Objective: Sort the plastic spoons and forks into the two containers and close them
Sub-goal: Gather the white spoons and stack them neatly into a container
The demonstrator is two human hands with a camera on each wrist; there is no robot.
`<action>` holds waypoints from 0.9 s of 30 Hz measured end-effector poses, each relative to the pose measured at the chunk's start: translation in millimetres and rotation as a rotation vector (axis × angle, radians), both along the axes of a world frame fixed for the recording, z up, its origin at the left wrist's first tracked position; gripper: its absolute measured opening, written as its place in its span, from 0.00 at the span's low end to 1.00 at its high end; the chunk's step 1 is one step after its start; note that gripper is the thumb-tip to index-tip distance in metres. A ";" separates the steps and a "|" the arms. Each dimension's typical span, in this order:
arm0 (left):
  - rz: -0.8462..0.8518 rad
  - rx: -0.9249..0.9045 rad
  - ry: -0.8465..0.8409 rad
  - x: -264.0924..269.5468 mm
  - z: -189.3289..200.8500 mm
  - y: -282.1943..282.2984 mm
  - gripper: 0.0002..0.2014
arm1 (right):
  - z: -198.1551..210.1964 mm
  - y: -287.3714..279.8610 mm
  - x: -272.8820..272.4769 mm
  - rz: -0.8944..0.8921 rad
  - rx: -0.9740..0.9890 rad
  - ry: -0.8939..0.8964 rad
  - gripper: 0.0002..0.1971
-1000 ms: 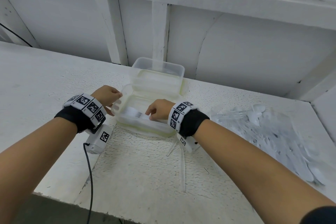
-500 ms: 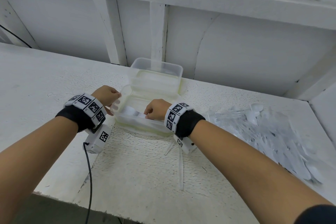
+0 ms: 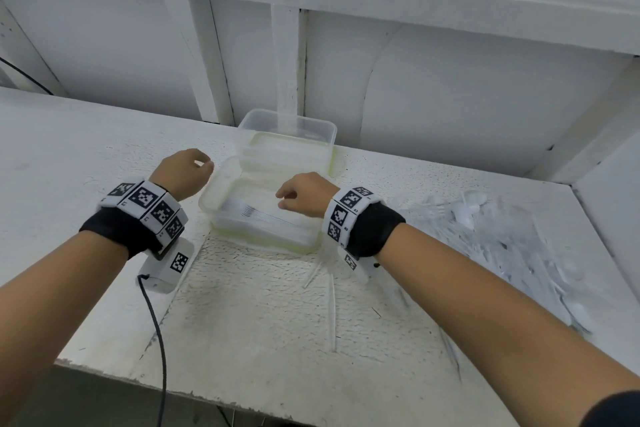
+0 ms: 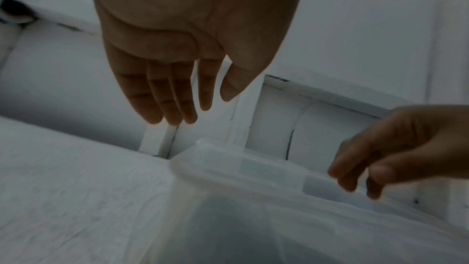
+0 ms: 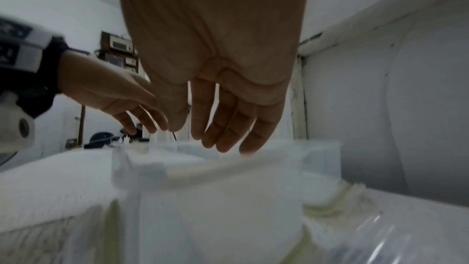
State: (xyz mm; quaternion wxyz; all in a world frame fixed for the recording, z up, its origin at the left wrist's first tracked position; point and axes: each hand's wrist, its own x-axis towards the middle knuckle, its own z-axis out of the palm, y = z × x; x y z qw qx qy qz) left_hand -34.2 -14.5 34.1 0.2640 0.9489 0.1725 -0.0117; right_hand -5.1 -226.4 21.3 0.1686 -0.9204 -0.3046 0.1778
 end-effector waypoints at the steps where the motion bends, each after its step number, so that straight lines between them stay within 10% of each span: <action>1: -0.017 0.015 -0.068 -4.1 4.0 -5.9 0.16 | 7.6 -10.0 -4.3 -0.013 0.033 -0.022 0.18; 8: -0.371 -0.080 -0.325 -46.8 24.3 -92.1 0.12 | 41.7 -127.6 -58.9 -0.157 0.125 -0.139 0.16; 19: -1.191 0.060 0.068 -90.2 -34.2 -252.7 0.14 | -9.8 -259.6 -166.2 -0.517 0.015 -0.010 0.10; 27: -1.107 0.261 0.290 -91.8 -52.0 -303.3 0.18 | -34.7 -271.4 -185.7 -0.566 -0.170 -0.025 0.17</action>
